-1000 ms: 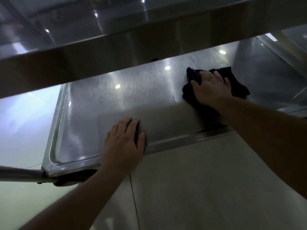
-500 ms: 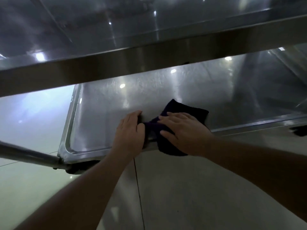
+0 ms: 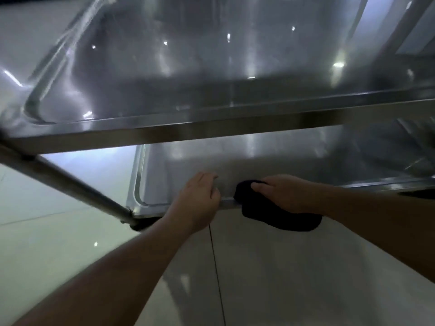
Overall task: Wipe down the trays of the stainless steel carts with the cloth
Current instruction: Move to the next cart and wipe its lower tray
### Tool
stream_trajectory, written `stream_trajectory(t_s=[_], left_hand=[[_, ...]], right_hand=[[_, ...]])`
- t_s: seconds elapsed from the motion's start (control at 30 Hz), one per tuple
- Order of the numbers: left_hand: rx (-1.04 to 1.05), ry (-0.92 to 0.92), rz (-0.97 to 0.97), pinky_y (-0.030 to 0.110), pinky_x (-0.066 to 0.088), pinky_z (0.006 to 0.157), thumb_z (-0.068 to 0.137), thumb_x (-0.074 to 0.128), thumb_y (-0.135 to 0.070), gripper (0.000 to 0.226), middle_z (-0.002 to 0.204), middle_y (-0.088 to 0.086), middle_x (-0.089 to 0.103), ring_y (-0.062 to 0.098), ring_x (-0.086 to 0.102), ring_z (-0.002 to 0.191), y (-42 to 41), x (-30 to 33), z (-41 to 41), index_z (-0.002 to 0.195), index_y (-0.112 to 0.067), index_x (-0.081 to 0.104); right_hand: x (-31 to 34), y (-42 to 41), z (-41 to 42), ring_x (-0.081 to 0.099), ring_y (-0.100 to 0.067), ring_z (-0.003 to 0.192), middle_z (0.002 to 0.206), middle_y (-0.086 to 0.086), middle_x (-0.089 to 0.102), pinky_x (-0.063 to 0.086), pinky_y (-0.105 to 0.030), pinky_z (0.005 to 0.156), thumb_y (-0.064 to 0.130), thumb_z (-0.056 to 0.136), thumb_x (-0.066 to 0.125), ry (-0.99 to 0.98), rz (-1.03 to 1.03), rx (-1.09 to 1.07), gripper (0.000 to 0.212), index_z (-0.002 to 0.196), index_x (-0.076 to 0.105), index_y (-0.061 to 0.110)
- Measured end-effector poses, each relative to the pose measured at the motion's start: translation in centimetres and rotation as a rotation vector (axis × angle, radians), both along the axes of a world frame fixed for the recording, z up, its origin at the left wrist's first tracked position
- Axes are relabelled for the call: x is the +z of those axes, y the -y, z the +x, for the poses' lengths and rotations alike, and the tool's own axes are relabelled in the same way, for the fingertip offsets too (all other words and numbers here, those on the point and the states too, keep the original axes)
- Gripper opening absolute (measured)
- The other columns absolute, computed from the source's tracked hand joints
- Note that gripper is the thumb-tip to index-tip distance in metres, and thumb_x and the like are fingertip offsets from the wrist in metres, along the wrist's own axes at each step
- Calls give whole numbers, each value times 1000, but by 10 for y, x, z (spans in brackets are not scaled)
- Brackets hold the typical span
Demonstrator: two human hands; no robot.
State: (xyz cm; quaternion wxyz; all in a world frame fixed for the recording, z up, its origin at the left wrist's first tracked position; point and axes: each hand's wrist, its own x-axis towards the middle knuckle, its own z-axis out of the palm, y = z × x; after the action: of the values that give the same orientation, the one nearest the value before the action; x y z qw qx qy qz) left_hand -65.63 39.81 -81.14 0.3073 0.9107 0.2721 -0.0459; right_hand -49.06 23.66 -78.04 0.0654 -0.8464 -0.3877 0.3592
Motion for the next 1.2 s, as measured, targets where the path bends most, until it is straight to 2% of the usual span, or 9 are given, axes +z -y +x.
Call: stream_trajectory(t_s=[0.13,0.27,0.33,0.4,0.6,0.7,0.77,0.93,1.2], left_hand=[[53,-131,-105,42,38,112,108,38,-23,41,146,10,47,31,44,134,22,36,-33,146,-11,48],[131,-207,-203,36,33,112,108,38,-29,42,151,5,46,25,41,139,49,87,-66,148,-20,47],[181,-238,-261,42,32,118,108,39,-34,44,156,2,44,25,41,142,62,119,-81,150,-25,46],[199,-237,-294,45,34,119,108,39,-34,44,155,3,47,25,44,141,74,154,-98,149,-25,48],[123,-293,-243,42,42,111,108,38,-34,46,151,5,51,27,47,136,86,295,-143,151,-19,46],[54,-351,-140,40,43,107,109,37,-36,46,148,4,51,25,49,131,87,376,-161,152,-20,44],[44,-359,-112,40,44,105,109,37,-36,46,146,4,53,25,50,129,87,425,-171,151,-20,45],[161,-286,-275,41,44,107,110,34,-39,44,143,1,56,22,52,129,75,531,-187,147,-23,49],[313,-111,-553,39,52,98,109,31,-48,40,111,-6,69,10,63,102,20,655,-222,117,-28,65]], right_hand=[[33,9,-32,56,-30,126,143,-17,56,40,-34,103,39,112,33,-292,51,-398,48,147,50,11],[60,27,-77,64,-18,81,104,-6,70,48,-33,84,61,97,50,-583,108,-740,44,105,71,23],[85,35,-101,68,-29,80,90,-9,72,53,-43,85,73,84,53,-654,41,-885,55,97,71,22],[121,40,-122,69,-31,78,83,-11,72,52,-40,77,70,91,51,-638,-19,-934,56,98,70,18],[265,49,-167,68,-26,83,92,-10,70,47,-32,65,56,105,42,-597,-98,-886,51,107,65,11],[341,50,-181,64,-23,90,102,-6,66,50,-36,80,57,107,35,-546,-150,-766,55,123,63,13],[391,46,-187,63,-25,91,111,-13,68,49,-39,88,55,108,32,-477,-179,-656,59,117,66,8],[495,25,-210,61,-19,85,93,-4,66,48,-35,84,51,109,31,-366,-136,-507,56,123,68,12],[615,-33,-263,67,-23,94,101,-8,73,52,-37,85,45,109,35,-379,30,-505,45,110,72,19]])
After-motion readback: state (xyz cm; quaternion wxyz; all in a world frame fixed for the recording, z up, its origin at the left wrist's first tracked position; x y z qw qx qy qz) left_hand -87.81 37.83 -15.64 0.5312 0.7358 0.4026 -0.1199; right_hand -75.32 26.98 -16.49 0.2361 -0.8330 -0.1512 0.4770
